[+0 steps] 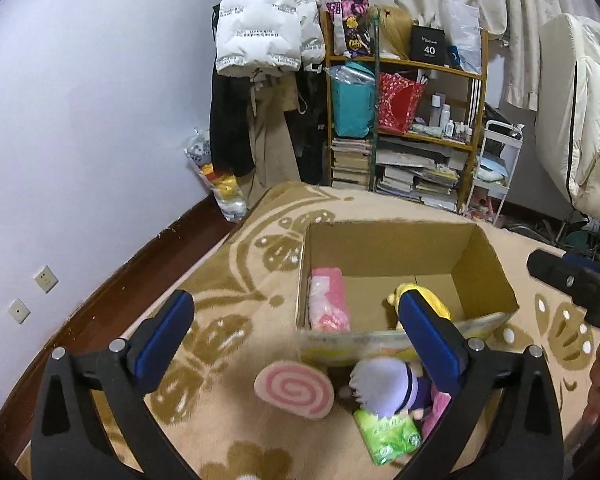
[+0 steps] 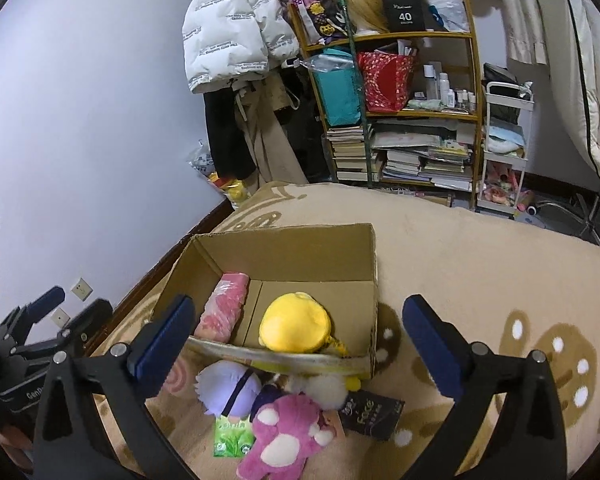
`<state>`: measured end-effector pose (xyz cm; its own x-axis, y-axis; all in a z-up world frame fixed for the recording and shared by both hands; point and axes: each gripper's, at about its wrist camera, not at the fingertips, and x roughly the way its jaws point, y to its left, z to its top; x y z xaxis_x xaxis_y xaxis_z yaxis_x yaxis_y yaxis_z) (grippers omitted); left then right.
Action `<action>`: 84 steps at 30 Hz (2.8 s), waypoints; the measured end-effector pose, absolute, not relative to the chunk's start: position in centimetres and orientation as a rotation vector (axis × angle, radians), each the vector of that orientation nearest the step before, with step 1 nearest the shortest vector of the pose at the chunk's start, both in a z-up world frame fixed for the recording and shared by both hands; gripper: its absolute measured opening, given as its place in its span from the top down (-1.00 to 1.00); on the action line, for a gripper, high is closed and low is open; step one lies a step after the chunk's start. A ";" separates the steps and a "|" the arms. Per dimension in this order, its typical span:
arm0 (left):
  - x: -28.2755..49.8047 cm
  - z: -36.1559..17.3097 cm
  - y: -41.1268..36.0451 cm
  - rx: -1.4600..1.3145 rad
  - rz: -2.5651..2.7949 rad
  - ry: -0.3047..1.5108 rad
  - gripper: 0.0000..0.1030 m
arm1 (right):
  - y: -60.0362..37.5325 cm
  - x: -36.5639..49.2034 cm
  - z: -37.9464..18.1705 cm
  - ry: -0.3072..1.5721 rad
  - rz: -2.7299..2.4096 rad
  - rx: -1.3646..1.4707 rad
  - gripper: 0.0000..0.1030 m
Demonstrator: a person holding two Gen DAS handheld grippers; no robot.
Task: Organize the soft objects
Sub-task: 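Drop the pink roll into the box with the left gripper while the right drops the duck, then lower the left gripper onto the swirl cushion while the right gripper reaches the pink bear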
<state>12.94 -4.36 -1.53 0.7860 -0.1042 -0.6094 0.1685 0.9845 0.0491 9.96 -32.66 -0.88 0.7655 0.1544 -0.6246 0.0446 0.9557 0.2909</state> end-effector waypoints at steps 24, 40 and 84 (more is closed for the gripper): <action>11.5 -6.1 -3.2 0.119 -0.132 0.835 -0.97 | -32.5 7.4 -3.1 0.807 0.032 0.455 -1.00; 14.3 -10.5 -3.6 0.133 -0.162 0.990 -0.96 | -31.6 9.8 -8.3 0.969 0.028 0.469 -1.00; 19.5 -17.1 -3.3 0.100 -0.134 1.201 -0.96 | -27.3 13.8 -15.4 1.181 0.081 0.403 -1.00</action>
<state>19.54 -3.34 -17.11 0.3553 -0.0506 -0.9334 0.1569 0.9876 0.0062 13.82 -27.30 -15.35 0.3865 0.2698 -0.8820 0.1474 0.9259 0.3478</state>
